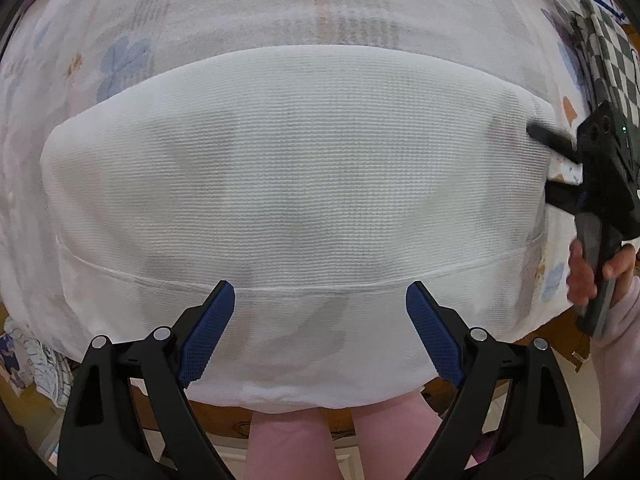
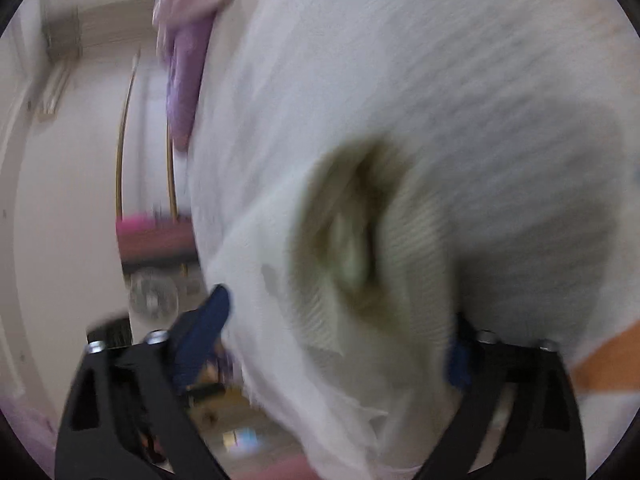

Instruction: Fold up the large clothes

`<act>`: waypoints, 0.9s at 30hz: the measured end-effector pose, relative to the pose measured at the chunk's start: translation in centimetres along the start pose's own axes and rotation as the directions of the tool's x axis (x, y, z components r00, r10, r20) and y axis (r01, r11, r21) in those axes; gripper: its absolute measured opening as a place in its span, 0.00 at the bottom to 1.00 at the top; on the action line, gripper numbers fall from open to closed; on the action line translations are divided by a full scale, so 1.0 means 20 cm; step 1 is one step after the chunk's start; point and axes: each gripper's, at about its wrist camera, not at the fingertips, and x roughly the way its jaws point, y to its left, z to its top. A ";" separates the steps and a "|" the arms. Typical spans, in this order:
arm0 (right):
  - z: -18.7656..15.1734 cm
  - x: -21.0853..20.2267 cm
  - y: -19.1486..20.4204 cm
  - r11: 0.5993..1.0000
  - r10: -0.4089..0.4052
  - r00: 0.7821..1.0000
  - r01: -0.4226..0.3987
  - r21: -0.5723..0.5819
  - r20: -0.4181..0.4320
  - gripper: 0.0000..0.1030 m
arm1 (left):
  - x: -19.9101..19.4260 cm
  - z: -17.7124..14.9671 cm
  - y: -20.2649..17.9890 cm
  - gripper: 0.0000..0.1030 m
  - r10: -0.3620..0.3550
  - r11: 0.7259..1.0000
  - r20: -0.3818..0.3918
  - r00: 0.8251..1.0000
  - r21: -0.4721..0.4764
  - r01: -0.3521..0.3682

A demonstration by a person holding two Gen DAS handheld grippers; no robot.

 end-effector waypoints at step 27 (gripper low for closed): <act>-0.52 -0.11 0.18 0.856 -0.321 0.938 0.230 0.462 0.128 0.26 | -0.21 0.15 0.17 0.11 -0.073 0.995 0.134 0.988 -0.058 0.081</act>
